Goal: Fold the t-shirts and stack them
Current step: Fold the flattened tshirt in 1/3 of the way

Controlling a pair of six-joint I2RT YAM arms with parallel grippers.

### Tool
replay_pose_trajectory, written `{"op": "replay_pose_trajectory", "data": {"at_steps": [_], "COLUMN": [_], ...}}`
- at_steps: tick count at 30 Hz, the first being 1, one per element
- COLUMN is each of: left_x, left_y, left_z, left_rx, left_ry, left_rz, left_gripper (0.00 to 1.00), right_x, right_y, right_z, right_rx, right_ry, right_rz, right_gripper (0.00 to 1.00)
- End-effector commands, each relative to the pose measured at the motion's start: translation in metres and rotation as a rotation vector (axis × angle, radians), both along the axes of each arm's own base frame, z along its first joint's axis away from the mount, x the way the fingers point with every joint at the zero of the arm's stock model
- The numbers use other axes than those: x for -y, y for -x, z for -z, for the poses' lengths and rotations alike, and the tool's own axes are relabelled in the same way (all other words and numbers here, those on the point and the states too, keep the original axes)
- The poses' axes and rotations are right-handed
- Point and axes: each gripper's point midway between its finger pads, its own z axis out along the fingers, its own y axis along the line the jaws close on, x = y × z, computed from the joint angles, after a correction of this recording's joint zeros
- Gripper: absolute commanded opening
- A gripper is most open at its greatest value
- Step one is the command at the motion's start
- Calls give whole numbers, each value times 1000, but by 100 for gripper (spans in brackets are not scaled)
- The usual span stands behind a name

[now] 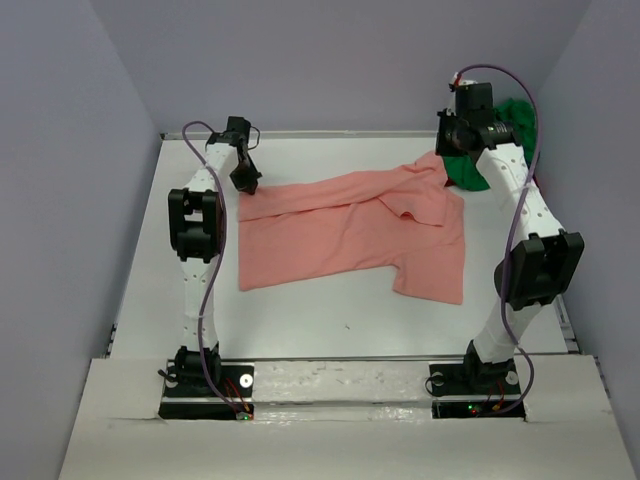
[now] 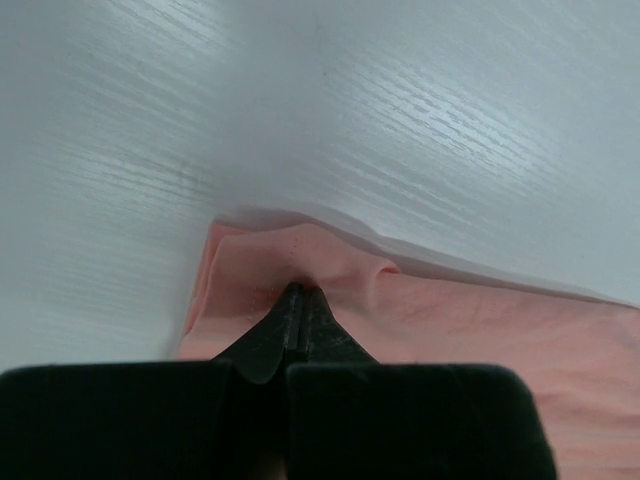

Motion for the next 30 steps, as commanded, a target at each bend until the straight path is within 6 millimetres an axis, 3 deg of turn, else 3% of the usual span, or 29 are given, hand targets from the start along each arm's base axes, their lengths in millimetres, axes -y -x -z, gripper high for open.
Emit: {"op": "replay_pose_trajectory", "data": {"at_steps": [1,7,13,14,18,30], "left_x": [2,-19,-40,-54,-65,-135], "left_y": [9,16,7,5,-1,-13], "left_z": [5,24,16,12,9,-11], "left_rx": [-48,-111,-97,-91,-81,-12], "left_ry": [73,89,79,82,82,98], "left_rz": [5,-74,-117,-142,-147,-233], "left_gripper": [0,0,0,0,0,0], "right_x": [-3,-5,-11,-12,-17,-29], "right_y": [10,14,13,13,13,14], "right_z": [-52,-64,-59,-57,-49,8], "right_rx": [123,147,133,127,108,-14], "right_ry": [-8,-22,-31,-31,-30,-4], "right_rz": [6,-5,-17,-18,-34,-20], "right_gripper": [0,0,0,0,0,0]}}
